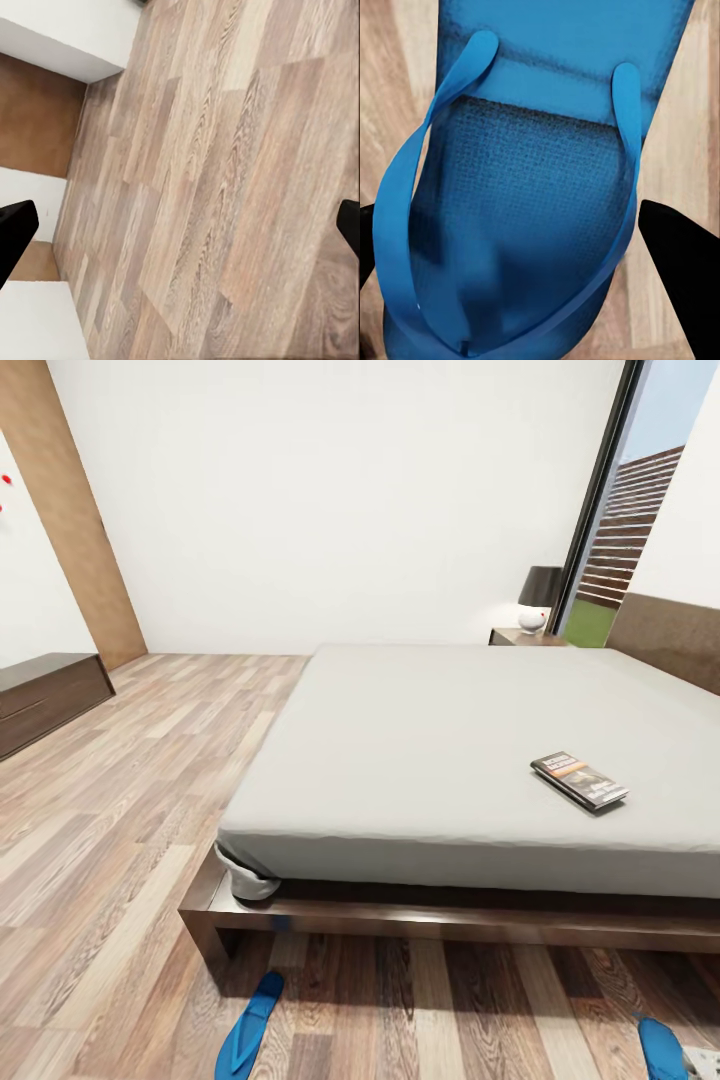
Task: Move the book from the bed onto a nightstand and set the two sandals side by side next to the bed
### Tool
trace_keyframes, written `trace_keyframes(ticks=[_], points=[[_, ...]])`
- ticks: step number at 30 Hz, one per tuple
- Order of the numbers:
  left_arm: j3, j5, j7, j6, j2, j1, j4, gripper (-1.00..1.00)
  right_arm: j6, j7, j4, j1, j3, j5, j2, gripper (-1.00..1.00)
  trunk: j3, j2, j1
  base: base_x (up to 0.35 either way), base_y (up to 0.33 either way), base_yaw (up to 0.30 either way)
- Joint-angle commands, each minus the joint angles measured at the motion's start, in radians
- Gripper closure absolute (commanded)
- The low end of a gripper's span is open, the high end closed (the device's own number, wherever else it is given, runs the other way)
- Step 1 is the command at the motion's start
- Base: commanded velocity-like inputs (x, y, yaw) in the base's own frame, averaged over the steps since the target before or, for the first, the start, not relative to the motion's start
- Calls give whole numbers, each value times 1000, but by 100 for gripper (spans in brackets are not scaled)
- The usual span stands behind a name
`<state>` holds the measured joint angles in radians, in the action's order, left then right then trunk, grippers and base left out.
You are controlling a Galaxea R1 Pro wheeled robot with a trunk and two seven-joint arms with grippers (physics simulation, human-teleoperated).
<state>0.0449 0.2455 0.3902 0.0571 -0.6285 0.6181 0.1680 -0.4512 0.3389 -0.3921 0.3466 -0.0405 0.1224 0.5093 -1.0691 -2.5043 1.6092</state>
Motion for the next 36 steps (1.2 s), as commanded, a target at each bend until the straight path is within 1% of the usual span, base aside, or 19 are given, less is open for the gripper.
trace_keyframes(ticks=[1,3,4,6,7,10,12,18,19,21,22,24,27,28,30,32,33,35,36], points=[[5,9,-24,9,0,0,1,-100,-8,16,-7,0,-3,6,-4,100,-1,0,0,0,0,0],[6,8,-54,14,0,0,1,-100,-9,27,-12,0,-3,6,-6,100,-1,0,0,0,0,0],[6,8,-90,17,0,0,1,-100,-9,34,-15,0,-3,5,-8,100,-1,0,0,0,0,0],[7,7,-127,19,0,0,-4,-100,-9,39,-17,0,-3,5,-9,100,-1,0,0,0,0,0],[8,6,-158,20,0,0,-13,-100,-9,42,-18,0,-2,5,-9,100,-1,0,0,0,0,0],[9,5,-194,21,-1,0,-27,-100,-8,45,-20,0,4,5,-9,100,-1,0,0,0,0,0],[10,5,-206,20,-1,0,-31,-100,-7,46,-20,0,7,5,-10,100,-1,0,0,0,0,0],[13,-1,-318,14,-8,0,-65,-100,-6,71,-20,0,13,4,-9,100,-1,0,0,0,0,0],[14,-8,-342,12,-12,0,-73,-100,-6,83,-20,0,14,4,-8,100,-1,0,0,0,0,0],[14,-23,-354,10,-14,-1,-81,-100,-6,90,-21,0,15,4,-8,100,-1,0,0,0,0,0],[15,-66,-350,9,-17,-8,-102,-100,-5,99,-21,0,16,4,-7,100,-1,0,0,0,0,0],[16,-116,-300,6,-18,-36,-110,-100,-5,102,-21,0,16,3,-6,100,-1,0,0,0,0,0],[16,-151,-254,4,-18,-62,-112,-100,-5,103,-21,0,16,3,-5,100,-1,0,0,0,0,0],[16,-169,-226,3,-19,-73,-112,-100,-5,104,-21,0,16,3,-6,100,-1,0,0,0,0,0],[16,-184,-199,-1,-19,-81,-113,-100,-5,104,-21,0,16,3,-6,100,-1,0,0,0,0,0],[16,-199,-153,-16,-20,-87,-113,-100,-5,104,-21,0,16,3,-7,100,-1,0,0,0,0,0],[16,-206,-117,-30,-20,-89,-114,-100,-4,104,-21,0,16,3,-7,100,-1,0,0,0,0,0],[16,-210,-80,-42,-20,-91,-115,-100,-4,104,-21,0,16,3,-7,100,7,0,-1,0,0,0],[16,-213,-44,-52,-20,-92,-115,-100,-4,104,-22,0,16,3,-8,100,11,0,-2,0,0,0]])
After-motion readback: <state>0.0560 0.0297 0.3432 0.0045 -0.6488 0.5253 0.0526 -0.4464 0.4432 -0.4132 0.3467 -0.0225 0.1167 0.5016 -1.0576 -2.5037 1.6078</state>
